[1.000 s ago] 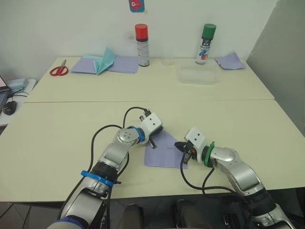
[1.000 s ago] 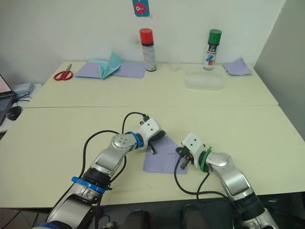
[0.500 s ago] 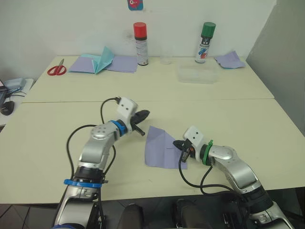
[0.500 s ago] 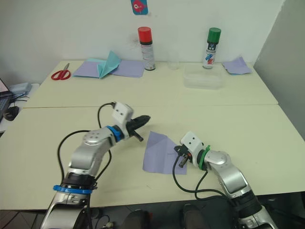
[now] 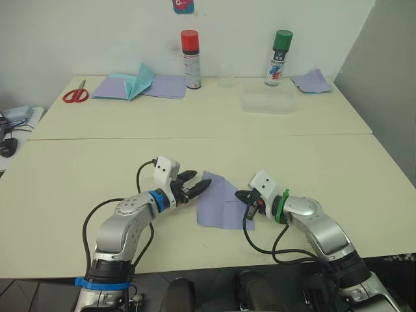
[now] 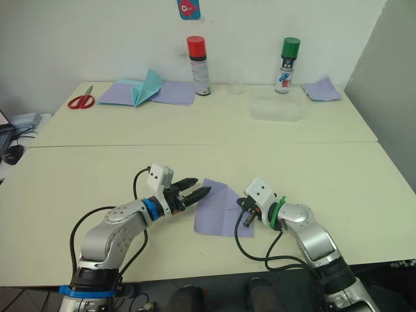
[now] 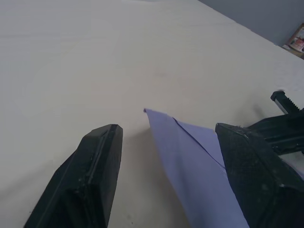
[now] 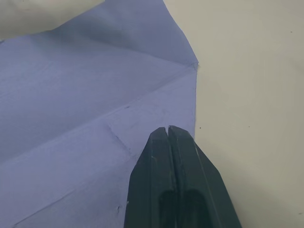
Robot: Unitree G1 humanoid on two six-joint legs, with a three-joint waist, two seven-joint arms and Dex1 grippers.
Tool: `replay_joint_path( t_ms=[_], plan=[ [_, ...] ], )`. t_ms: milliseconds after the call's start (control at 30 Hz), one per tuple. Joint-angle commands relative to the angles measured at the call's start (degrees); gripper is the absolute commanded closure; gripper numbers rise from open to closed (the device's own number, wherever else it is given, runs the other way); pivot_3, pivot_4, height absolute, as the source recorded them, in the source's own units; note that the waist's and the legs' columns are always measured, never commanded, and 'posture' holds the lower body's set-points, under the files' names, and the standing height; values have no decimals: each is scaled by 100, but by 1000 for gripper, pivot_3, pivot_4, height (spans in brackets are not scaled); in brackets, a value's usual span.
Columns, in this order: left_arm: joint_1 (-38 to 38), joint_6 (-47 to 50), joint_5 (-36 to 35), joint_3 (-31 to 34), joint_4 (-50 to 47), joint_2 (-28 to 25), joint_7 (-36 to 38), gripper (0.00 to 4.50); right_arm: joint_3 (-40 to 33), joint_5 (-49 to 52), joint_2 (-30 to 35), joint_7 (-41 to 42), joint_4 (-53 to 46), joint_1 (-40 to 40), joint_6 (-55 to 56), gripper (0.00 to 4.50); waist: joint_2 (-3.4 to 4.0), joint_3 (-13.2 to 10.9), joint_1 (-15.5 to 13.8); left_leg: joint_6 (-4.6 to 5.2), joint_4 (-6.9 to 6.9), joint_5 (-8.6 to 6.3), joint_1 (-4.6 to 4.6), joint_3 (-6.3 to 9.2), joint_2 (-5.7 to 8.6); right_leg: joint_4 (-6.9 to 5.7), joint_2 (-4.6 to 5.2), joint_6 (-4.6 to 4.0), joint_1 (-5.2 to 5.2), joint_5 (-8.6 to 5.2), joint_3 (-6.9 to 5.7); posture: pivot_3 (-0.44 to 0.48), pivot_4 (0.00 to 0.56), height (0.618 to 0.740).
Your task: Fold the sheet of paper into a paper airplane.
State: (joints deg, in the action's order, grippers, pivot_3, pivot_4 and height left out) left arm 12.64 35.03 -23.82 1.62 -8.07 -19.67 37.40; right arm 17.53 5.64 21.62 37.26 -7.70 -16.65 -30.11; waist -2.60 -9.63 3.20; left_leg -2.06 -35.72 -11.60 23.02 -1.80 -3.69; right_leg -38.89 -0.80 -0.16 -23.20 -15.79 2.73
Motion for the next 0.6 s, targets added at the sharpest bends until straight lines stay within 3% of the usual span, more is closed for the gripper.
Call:
replay_joint_path(
  t_ms=[33,67,167,467,600],
  plan=[
    [26,-83,-34,-88,-152,61,-30,1038,140,-142,13,-29,173,71,-96,4500,0,0,-1,0,0,0,0,1,0,0,0,-2,0,-1,0,0,150,740],
    [35,-132,-15,-104,-114,71,-33,1038,138,-142,16,-29,169,71,-97,4500,0,0,-1,0,0,0,0,2,0,0,0,-3,0,-2,0,0,150,740],
    [52,-193,-29,-114,-72,83,-29,1611,136,-141,13,-37,151,79,-110,4500,0,0,-1,0,0,0,0,-1,1,0,0,-17,0,-10,1,0,150,740],
    [42,-523,204,-302,-61,-57,59,4478,113,-139,-29,-87,145,86,-104,4500,0,-1,0,0,1,0,0,0,-1,0,0,-26,-1,-15,5,0,150,740],
    [56,-833,481,-612,-95,-196,233,4478,122,-146,-37,-84,162,83,-94,4500,1,-1,0,-1,2,0,0,0,-1,1,1,-27,-2,-16,7,0,150,740]
  ],
)
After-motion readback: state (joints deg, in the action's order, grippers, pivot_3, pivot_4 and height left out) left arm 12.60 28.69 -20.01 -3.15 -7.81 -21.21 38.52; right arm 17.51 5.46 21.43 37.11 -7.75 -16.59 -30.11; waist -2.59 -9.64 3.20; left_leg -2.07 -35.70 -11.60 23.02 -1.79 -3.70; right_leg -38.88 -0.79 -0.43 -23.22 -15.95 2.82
